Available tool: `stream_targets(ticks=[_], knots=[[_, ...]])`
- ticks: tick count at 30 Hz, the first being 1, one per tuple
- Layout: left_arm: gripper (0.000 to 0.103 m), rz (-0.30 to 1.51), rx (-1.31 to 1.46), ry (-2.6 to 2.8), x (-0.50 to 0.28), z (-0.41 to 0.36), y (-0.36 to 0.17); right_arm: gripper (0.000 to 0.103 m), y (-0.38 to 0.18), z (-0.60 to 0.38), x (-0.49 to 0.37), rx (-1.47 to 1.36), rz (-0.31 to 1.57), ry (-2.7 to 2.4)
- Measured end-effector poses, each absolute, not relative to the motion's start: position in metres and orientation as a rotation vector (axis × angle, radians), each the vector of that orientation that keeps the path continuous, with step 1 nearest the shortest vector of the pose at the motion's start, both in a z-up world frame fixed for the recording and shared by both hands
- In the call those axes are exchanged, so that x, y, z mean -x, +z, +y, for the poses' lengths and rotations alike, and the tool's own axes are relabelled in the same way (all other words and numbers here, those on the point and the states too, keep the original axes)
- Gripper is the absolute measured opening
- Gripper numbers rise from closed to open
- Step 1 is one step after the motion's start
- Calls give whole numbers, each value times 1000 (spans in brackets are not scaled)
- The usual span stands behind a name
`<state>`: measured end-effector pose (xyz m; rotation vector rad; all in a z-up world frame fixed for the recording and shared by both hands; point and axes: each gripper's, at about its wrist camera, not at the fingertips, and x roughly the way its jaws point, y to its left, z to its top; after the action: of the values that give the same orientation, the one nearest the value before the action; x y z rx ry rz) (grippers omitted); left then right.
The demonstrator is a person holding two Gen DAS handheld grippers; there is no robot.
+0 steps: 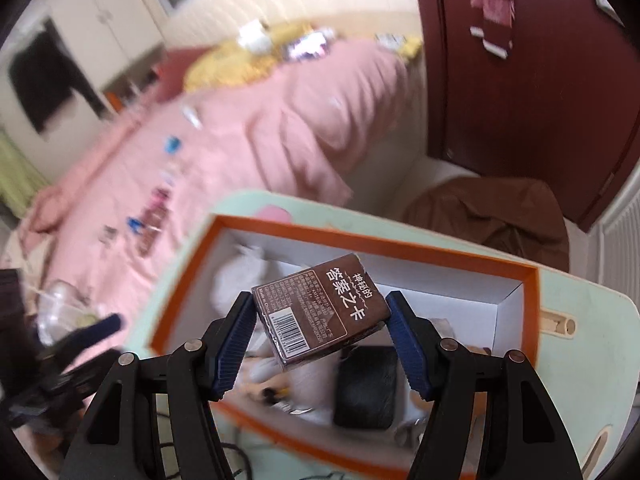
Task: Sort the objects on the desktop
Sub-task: 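Lift the brown carton out and set it on the table, open right gripper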
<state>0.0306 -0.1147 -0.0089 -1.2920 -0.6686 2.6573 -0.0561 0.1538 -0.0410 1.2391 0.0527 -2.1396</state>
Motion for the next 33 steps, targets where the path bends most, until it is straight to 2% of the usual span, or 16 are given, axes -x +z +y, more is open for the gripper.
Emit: stream_targets(ticks=[5, 11, 19, 28, 33], knots=[[103, -623, 1309, 2689, -29, -118, -4, 66, -25, 170, 6, -1128, 49, -2054], [103, -598, 1353, 2713, -23, -121, -2, 66, -53, 178, -43, -1210, 70, -1942], [103, -513, 1376, 2685, -18, -99, 3, 66, -105, 175, -55, -1287, 173, -2083], [103, -460, 1408, 2664, -14, -85, 4, 68, -109, 180, -60, -1237, 217, -2142], [103, -451, 1419, 2663, -13, -82, 5, 76, -109, 185, -67, -1178, 195, -2166]])
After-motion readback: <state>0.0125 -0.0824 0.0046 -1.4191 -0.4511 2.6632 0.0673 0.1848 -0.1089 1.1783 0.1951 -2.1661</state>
